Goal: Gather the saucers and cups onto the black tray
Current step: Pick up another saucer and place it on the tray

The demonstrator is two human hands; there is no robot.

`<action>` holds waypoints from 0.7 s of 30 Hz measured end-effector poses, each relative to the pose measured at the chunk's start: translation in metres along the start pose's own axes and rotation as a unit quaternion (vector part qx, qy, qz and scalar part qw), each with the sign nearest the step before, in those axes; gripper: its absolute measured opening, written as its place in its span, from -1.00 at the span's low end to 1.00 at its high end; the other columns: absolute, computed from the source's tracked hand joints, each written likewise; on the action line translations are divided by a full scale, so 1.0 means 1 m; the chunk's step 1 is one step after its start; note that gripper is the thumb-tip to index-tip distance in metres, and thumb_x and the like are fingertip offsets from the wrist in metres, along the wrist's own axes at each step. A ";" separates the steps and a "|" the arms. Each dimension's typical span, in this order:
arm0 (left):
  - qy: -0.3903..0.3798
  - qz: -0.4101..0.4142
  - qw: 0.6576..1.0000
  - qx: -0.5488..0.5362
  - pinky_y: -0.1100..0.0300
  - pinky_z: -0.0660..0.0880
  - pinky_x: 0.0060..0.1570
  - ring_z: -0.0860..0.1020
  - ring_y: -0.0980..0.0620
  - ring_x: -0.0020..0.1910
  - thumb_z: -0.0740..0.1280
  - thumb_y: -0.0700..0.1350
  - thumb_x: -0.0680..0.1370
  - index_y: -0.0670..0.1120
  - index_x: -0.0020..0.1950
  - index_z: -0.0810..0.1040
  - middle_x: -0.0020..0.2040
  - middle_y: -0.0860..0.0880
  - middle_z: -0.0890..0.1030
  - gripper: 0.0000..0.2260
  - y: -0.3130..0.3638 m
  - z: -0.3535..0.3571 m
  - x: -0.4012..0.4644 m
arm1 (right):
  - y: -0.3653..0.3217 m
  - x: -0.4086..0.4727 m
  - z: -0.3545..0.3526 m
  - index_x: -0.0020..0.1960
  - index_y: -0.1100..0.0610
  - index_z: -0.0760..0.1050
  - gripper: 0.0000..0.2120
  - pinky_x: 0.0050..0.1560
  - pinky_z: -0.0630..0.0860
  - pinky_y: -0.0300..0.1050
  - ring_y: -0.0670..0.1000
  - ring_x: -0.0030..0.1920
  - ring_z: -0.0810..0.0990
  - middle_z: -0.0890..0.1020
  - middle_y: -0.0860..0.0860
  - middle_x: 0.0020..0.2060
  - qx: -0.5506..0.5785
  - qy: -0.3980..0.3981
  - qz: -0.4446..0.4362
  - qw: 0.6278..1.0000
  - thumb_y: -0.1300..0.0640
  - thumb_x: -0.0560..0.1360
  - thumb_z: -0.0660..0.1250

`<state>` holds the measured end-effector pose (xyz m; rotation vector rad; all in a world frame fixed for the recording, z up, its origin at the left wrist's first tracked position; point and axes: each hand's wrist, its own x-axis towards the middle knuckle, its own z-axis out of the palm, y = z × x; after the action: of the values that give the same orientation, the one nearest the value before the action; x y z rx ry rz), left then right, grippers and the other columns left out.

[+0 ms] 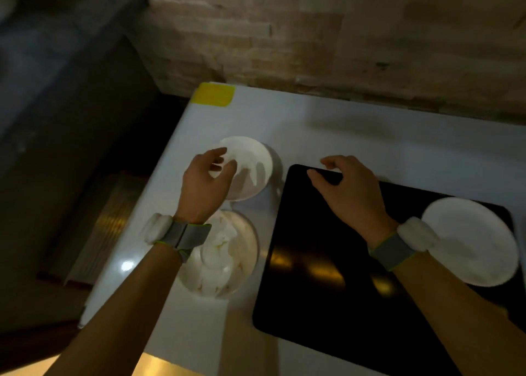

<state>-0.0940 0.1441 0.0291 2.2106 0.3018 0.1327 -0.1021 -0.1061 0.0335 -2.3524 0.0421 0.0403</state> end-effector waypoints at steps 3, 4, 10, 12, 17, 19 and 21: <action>-0.003 0.017 1.000 0.017 0.21 0.44 0.03 0.48 0.10 0.10 0.36 0.03 0.54 0.00 0.40 0.47 0.30 -0.07 0.46 -0.57 -0.022 -0.011 0.010 | -0.015 0.009 0.018 0.39 0.03 0.38 -0.45 0.25 0.42 -0.06 0.07 0.27 0.48 0.47 0.05 0.31 0.004 -0.018 -0.003 1.000 -0.20 0.48 0.31; -0.008 0.016 1.000 0.019 0.21 0.42 0.05 0.46 0.10 0.12 0.36 0.04 0.54 0.00 0.42 0.45 0.34 -0.08 0.43 -0.55 -0.028 -0.014 0.013 | -0.019 0.013 0.025 0.42 0.02 0.35 -0.41 0.26 0.42 -0.05 0.08 0.30 0.46 0.45 0.05 0.34 0.005 -0.026 -0.004 1.000 -0.21 0.47 0.31; -0.032 -0.008 0.999 0.025 0.18 0.44 0.03 0.46 0.11 0.11 0.36 0.09 0.53 0.07 0.48 0.35 0.41 -0.09 0.37 -0.47 -0.056 -0.028 0.028 | -0.040 0.027 0.058 0.49 0.00 0.22 -0.27 0.27 0.46 0.06 0.11 0.34 0.44 0.42 0.06 0.40 0.000 -0.058 0.004 0.998 -0.25 0.43 0.35; -0.046 -0.025 0.998 0.031 0.15 0.47 0.00 0.48 0.10 0.05 0.36 0.11 0.53 0.10 0.49 0.32 0.41 -0.09 0.37 -0.45 -0.061 -0.028 0.033 | -0.044 0.031 0.066 0.49 -0.01 0.23 -0.28 0.23 0.48 0.07 0.13 0.31 0.46 0.44 0.08 0.36 -0.001 -0.064 0.010 0.998 -0.24 0.43 0.35; -0.081 -0.072 0.993 0.037 0.04 0.56 0.06 0.55 0.02 -0.01 0.34 0.11 0.54 0.12 0.49 0.30 0.25 -0.06 0.49 -0.47 -0.069 -0.028 0.042 | -0.048 0.040 0.083 0.50 0.02 0.19 -0.25 0.16 0.49 0.05 0.15 0.25 0.52 0.56 0.13 0.25 -0.013 -0.066 0.036 0.997 -0.22 0.43 0.37; -0.091 -0.074 0.993 0.031 0.02 0.62 0.00 0.64 -0.03 -0.08 0.34 0.07 0.55 0.08 0.48 0.30 0.11 -0.02 0.56 -0.48 -0.070 -0.026 0.042 | -0.049 0.041 0.085 0.51 0.06 0.18 -0.23 0.19 0.47 0.05 0.16 0.28 0.51 0.56 0.13 0.28 -0.021 -0.064 0.043 0.997 -0.21 0.43 0.37; -0.102 -0.082 0.991 0.001 0.17 0.66 -0.23 0.68 -0.01 -0.25 0.34 0.01 0.56 0.04 0.47 0.32 -0.05 0.03 0.59 -0.51 -0.070 -0.025 0.043 | -0.049 0.043 0.088 0.50 0.09 0.20 -0.25 0.16 0.48 0.04 0.17 0.28 0.52 0.56 0.13 0.29 -0.039 -0.057 0.041 0.997 -0.19 0.45 0.36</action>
<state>-0.0695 0.2155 -0.0117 2.1703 0.3663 -0.1825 -0.0581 -0.0100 0.0049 -2.4216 0.0825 0.2196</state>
